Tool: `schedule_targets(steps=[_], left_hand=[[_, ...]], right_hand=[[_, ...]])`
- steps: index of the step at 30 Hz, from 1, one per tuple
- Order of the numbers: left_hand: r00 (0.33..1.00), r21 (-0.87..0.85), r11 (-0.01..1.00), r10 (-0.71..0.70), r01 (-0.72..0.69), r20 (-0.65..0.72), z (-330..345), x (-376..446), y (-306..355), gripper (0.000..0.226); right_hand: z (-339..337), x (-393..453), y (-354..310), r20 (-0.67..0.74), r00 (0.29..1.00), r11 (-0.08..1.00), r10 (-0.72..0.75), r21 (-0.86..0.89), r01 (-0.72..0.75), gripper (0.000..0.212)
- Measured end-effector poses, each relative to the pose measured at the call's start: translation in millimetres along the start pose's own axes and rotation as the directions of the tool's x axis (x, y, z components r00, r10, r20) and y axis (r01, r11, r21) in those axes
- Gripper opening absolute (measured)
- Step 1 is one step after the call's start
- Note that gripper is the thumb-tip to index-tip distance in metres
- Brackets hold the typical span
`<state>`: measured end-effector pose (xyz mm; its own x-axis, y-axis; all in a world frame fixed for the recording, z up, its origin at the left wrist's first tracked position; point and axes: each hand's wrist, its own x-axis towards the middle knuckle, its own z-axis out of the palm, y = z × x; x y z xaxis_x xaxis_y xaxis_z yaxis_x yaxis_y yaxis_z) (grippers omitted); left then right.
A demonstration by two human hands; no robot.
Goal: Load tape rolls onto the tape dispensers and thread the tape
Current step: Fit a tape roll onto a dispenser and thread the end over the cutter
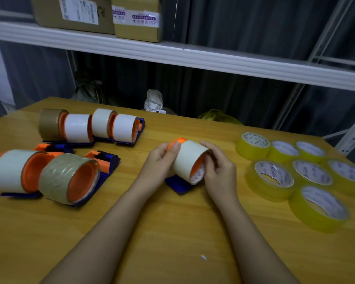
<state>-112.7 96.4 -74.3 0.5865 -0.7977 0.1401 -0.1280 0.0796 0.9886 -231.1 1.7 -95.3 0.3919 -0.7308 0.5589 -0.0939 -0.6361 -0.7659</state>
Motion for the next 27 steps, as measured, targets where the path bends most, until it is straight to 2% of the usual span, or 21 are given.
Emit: schedule_targets(steps=[3, 5, 7, 9, 10, 13, 15, 19, 23, 27], left_hand=[[0.997, -0.218, 0.973, -0.062, 0.070, 0.043, 1, 1, 3, 0.023], [1.000, -0.238, 0.971, -0.013, 0.016, 0.017, 2, 1, 1, 0.019], [0.999, -0.226, 0.973, 0.044, -0.041, 0.009, 4, -1, 0, 0.015], [0.997, -0.217, 0.974, 0.068, -0.057, 0.043, 4, -2, -2, 0.011], [0.995, -0.218, 0.975, 0.064, -0.046, 0.074, 5, -2, -4, 0.010], [0.988, -0.268, 0.961, -0.030, 0.070, 0.151, 9, -3, -3, 0.016], [0.987, -0.273, 0.957, -0.062, 0.101, 0.148, 12, -3, -2, 0.021], [1.000, -0.163, 0.987, -0.003, -0.001, -0.027, 14, -2, -1, 0.027], [0.982, -0.105, 0.993, 0.025, -0.045, -0.185, 12, 0, 1, 0.030], [0.970, -0.093, 0.995, 0.023, -0.047, -0.241, 9, 2, 1, 0.033]], right_hand=[[6, 1, -5, 0.105, 0.982, 0.963, 0.160, 0.199, -0.179, 0.030], [8, 1, -8, 0.252, 0.921, 0.846, 0.296, 0.379, -0.376, 0.028], [10, -2, -12, 0.368, 0.863, 0.722, 0.347, 0.482, -0.496, 0.049], [13, -5, -15, 0.397, 0.858, 0.715, 0.324, 0.492, -0.497, 0.070], [14, -6, -17, 0.379, 0.870, 0.740, 0.316, 0.475, -0.476, 0.073], [17, -8, -15, 0.282, 0.914, 0.837, 0.293, 0.387, -0.388, 0.066], [20, -9, -10, 0.266, 0.925, 0.867, 0.271, 0.350, -0.355, 0.066], [25, -9, -10, 0.225, 0.951, 0.906, 0.211, 0.319, -0.276, 0.063], [28, -6, -15, 0.195, 0.954, 0.858, 0.227, 0.423, -0.291, 0.057], [27, -7, -19, 0.188, 0.946, 0.825, 0.263, 0.465, -0.322, 0.062]])
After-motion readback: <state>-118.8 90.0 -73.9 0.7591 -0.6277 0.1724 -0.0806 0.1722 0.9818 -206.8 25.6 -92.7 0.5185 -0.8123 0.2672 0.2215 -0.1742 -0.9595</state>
